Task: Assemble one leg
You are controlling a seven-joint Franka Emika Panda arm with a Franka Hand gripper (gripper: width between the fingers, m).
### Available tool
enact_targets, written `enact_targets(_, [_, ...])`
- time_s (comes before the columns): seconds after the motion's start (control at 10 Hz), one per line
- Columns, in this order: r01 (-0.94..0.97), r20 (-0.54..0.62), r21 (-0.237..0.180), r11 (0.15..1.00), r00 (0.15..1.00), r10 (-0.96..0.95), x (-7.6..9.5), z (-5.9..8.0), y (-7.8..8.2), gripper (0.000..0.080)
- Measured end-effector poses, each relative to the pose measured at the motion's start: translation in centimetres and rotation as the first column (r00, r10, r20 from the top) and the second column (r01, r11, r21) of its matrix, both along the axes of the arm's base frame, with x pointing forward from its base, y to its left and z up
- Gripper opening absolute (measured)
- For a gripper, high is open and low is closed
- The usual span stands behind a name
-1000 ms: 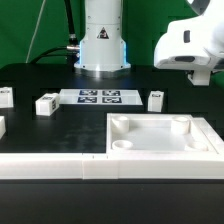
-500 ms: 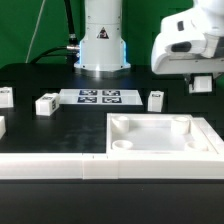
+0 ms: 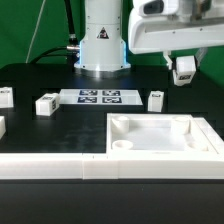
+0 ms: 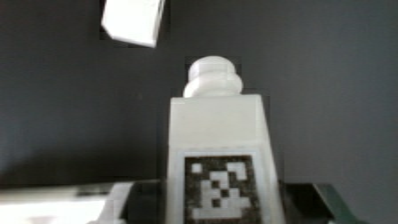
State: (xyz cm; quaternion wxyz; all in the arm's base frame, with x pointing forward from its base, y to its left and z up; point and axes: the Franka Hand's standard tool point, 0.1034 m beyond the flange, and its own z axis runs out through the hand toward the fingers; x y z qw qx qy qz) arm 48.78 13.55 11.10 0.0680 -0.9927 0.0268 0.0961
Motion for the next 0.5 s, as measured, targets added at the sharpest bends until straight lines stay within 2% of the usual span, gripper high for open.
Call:
enact_targets(0.2, [0.006,0.128,-0.007,1.0,0.992,-0.005,-0.3,-0.1,0.0,0.0291])
enact_targets(0.3, [-0.025,0.254,-0.017,1.0,0.967,0.028,0.6,-0.3,-0.1,0.0291])
enact_targets(0.4, [-0.083,0.355,-0.044,0.996,0.93,0.093,0.7,-0.9,-0.7,0.0291])
enact_targets(0.5, [-0.127,0.436,-0.072,0.989,0.888,0.145,1.3,-0.7,-2.4,0.0291])
